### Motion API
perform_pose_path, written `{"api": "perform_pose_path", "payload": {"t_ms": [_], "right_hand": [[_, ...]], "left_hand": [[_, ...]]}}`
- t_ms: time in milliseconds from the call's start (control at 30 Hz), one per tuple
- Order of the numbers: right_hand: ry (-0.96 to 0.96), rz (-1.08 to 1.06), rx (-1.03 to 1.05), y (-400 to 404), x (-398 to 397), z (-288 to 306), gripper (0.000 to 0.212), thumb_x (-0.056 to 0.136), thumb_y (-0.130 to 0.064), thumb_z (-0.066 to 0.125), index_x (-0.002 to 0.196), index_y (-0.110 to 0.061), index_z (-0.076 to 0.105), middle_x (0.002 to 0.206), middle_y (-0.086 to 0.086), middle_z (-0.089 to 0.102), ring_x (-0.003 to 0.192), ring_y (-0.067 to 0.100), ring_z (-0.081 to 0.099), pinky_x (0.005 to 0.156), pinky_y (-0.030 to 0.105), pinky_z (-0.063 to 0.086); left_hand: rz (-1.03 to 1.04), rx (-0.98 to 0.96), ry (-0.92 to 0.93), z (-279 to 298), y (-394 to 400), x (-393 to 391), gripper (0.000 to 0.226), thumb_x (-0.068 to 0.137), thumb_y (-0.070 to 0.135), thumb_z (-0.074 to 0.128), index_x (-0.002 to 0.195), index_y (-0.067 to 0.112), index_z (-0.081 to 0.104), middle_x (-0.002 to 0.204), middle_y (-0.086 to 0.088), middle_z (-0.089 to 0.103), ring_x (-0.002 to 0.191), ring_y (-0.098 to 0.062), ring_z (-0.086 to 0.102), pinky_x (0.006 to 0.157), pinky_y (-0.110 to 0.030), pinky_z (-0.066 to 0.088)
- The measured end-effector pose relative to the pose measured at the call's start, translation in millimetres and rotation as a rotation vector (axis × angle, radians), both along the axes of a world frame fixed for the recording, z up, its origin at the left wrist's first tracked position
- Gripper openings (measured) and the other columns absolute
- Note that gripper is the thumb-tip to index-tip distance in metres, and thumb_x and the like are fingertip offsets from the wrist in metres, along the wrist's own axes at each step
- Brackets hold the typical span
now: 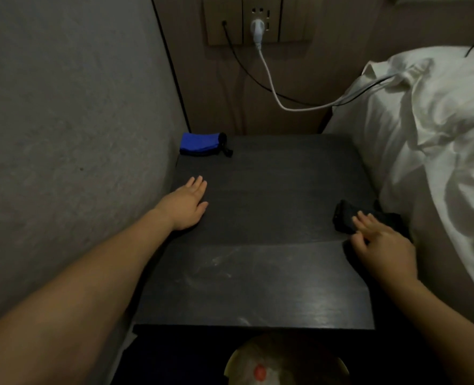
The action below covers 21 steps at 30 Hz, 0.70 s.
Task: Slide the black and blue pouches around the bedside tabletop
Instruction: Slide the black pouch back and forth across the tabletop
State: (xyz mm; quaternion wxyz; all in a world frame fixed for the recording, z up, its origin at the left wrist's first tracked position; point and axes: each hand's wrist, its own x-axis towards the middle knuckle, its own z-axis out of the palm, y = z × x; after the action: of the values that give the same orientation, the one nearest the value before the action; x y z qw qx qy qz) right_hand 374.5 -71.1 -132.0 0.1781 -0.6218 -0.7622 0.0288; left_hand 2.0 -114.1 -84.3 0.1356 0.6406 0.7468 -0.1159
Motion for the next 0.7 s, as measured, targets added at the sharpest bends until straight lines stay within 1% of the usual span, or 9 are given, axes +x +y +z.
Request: {"api": "perform_pose_path", "payload": {"t_ms": [133,300,367,433,467,600,633,700], "right_hand": [[0.0,-0.05,-0.028,17,1,6,0.033,0.086,-0.011,0.057,0.117,-0.01,0.066,0.133,0.006,0.056,0.126,0.019,0.051,0.095,0.033,0.045],[-0.018,-0.06,-0.053,9,-1,8,0.035,0.086,-0.011,0.056,0.119,-0.008,0.064,0.134,0.009,0.055,0.127,0.022,0.049,0.096,0.036,0.044],[-0.016,-0.067,-0.038,1,0,8,0.036,0.085,-0.015,0.051,0.116,-0.006,0.066,0.131,0.011,0.058,0.124,0.024,0.053,0.094,0.037,0.046],[-0.011,-0.067,-0.005,-9,0,8,0.045,0.078,-0.02,0.043,0.112,-0.004,0.068,0.126,0.013,0.061,0.119,0.028,0.057,0.092,0.038,0.048],[-0.004,-0.066,0.015,-15,-1,8,0.048,0.075,-0.02,0.042,0.11,-0.002,0.069,0.124,0.015,0.062,0.117,0.03,0.058,0.091,0.039,0.049],[0.022,-0.131,0.01,-29,-14,9,0.041,0.08,-0.013,0.045,0.11,0.005,0.067,0.124,0.023,0.06,0.117,0.036,0.057,0.095,0.045,0.045],[0.031,-0.156,0.006,-31,-18,10,0.044,0.08,-0.015,0.042,0.109,0.006,0.067,0.123,0.024,0.06,0.116,0.038,0.057,0.094,0.045,0.046],[0.069,-0.157,0.007,-37,-28,9,0.053,0.076,-0.021,0.033,0.102,0.006,0.07,0.114,0.025,0.065,0.106,0.04,0.063,0.085,0.047,0.051]], "left_hand": [[0.016,-0.002,-0.017,1,-1,2,0.064,0.101,0.034,0.031,0.153,0.009,0.002,0.162,-0.009,-0.002,0.15,-0.021,0.002,0.122,-0.033,0.01],[0.028,0.019,-0.04,0,-1,3,0.064,0.101,0.033,0.031,0.153,0.009,0.002,0.162,-0.008,-0.002,0.15,-0.021,0.001,0.121,-0.032,0.009],[0.029,0.019,-0.038,0,-1,3,0.064,0.101,0.033,0.031,0.153,0.008,0.003,0.162,-0.009,-0.001,0.15,-0.022,0.002,0.121,-0.032,0.01],[0.027,0.021,-0.034,0,-1,4,0.064,0.101,0.032,0.032,0.153,0.007,0.003,0.162,-0.01,-0.001,0.15,-0.022,0.002,0.122,-0.033,0.01],[0.029,0.02,-0.035,1,-1,4,0.064,0.101,0.032,0.032,0.153,0.007,0.004,0.162,-0.01,-0.001,0.15,-0.023,0.002,0.122,-0.033,0.01],[0.035,-0.001,-0.032,3,0,5,0.064,0.101,0.032,0.032,0.153,0.009,0.003,0.162,-0.009,-0.002,0.15,-0.022,0.002,0.122,-0.034,0.011],[0.034,-0.01,-0.032,5,0,5,0.064,0.101,0.032,0.032,0.153,0.009,0.003,0.162,-0.008,-0.002,0.15,-0.022,0.002,0.122,-0.034,0.012],[0.04,-0.026,-0.041,7,2,4,0.062,0.102,0.03,0.031,0.153,0.01,0.004,0.162,-0.007,-0.002,0.15,-0.021,0.002,0.121,-0.033,0.013]]}}
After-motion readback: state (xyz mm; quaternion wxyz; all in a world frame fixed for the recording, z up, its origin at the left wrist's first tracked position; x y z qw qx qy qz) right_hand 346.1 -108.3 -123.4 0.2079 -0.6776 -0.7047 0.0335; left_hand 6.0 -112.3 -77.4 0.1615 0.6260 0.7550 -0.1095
